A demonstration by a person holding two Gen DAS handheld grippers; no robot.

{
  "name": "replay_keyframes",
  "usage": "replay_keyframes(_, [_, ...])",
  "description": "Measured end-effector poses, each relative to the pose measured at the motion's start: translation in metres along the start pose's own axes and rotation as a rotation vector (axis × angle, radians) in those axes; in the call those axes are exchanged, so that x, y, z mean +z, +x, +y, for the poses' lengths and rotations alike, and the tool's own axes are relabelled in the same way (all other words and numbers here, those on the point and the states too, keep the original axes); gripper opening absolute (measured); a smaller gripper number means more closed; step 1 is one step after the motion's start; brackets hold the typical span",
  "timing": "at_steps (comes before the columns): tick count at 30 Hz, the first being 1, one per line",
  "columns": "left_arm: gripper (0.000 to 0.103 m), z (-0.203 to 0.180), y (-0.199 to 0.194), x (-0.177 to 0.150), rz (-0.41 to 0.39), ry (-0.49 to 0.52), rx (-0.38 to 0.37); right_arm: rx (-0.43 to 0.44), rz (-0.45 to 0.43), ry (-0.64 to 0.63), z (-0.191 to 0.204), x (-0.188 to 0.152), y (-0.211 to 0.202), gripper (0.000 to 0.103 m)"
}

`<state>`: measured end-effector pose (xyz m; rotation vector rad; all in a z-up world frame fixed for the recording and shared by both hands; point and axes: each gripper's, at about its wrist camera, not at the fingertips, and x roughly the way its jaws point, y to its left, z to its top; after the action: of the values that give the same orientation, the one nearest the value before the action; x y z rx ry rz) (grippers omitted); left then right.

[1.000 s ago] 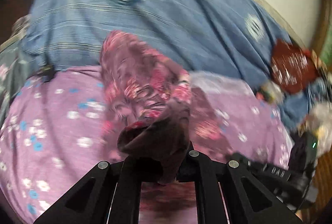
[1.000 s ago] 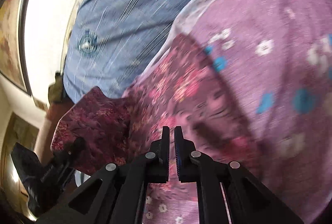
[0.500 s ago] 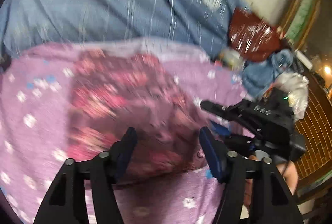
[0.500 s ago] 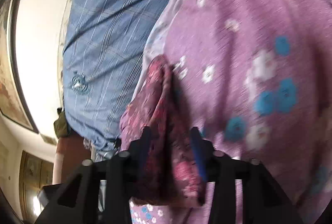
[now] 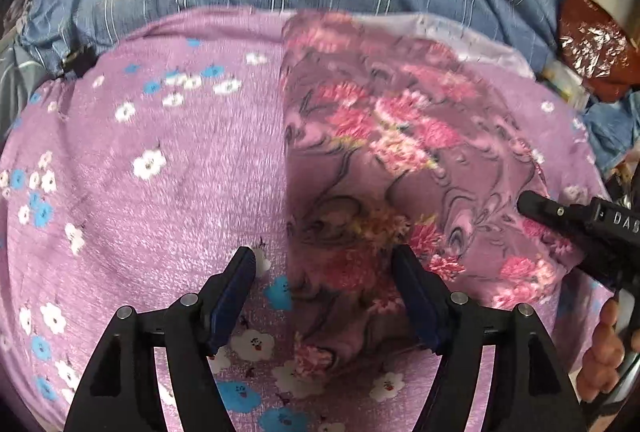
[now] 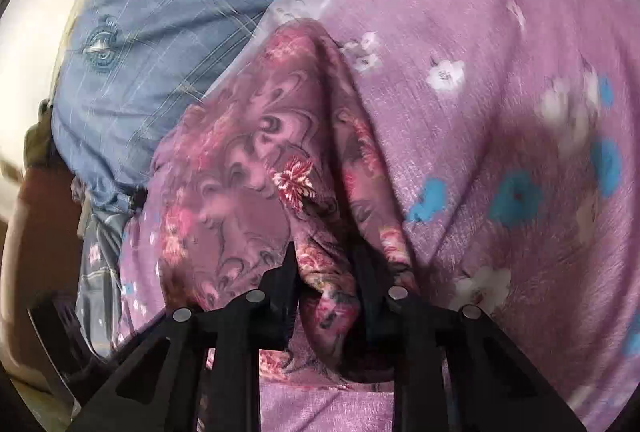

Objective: Fold small clothes

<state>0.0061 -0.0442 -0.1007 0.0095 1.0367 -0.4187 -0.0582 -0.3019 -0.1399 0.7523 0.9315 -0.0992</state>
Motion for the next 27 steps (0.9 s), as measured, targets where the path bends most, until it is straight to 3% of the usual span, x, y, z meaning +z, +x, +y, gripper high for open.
replay_keyframes(2, [0.069, -0.004, -0.012, 0.000, -0.032, 0.045, 0.026, 0.002, -0.073, -0.025, 0.007, 0.001, -0.013, 0.025])
replay_keyframes(5, [0.070, -0.008, -0.038, 0.003, -0.144, 0.094, 0.075, 0.033, -0.189, -0.072, 0.022, 0.002, -0.029, 0.025])
replay_keyframes(8, [0.070, -0.012, -0.055, 0.003, -0.216, 0.126, 0.121, 0.083, -0.233, -0.112, 0.036, 0.005, -0.032, 0.026])
replay_keyframes(10, [0.070, -0.016, -0.062, 0.004, -0.242, 0.151, 0.162, 0.093, -0.216, -0.132, 0.047, 0.005, -0.023, 0.026])
replay_keyframes(16, [0.070, -0.021, -0.051, 0.005, -0.268, 0.174, 0.207, 0.074, -0.142, -0.105, 0.050, 0.010, 0.009, 0.025])
replay_keyframes(19, [0.070, -0.018, -0.033, 0.010, -0.243, 0.179, 0.209, 0.025, -0.099, -0.094, 0.048, 0.013, 0.028, 0.016])
replay_keyframes(21, [0.070, -0.015, -0.020, 0.016, -0.223, 0.175, 0.203, 0.014, -0.098, -0.111, 0.051, 0.014, 0.029, 0.016])
replay_keyframes(23, [0.070, -0.010, -0.014, 0.022, -0.211, 0.163, 0.189, 0.010, -0.110, -0.125, 0.055, 0.017, 0.027, 0.016])
replay_keyframes(25, [0.070, -0.005, -0.008, 0.031, -0.214, 0.138, 0.151, 0.043, -0.158, -0.140, 0.061, 0.023, 0.018, 0.023])
replay_keyframes(27, [0.070, 0.003, -0.003, 0.048, -0.218, 0.092, 0.117, 0.065, -0.217, -0.176, 0.069, 0.032, 0.011, 0.023])
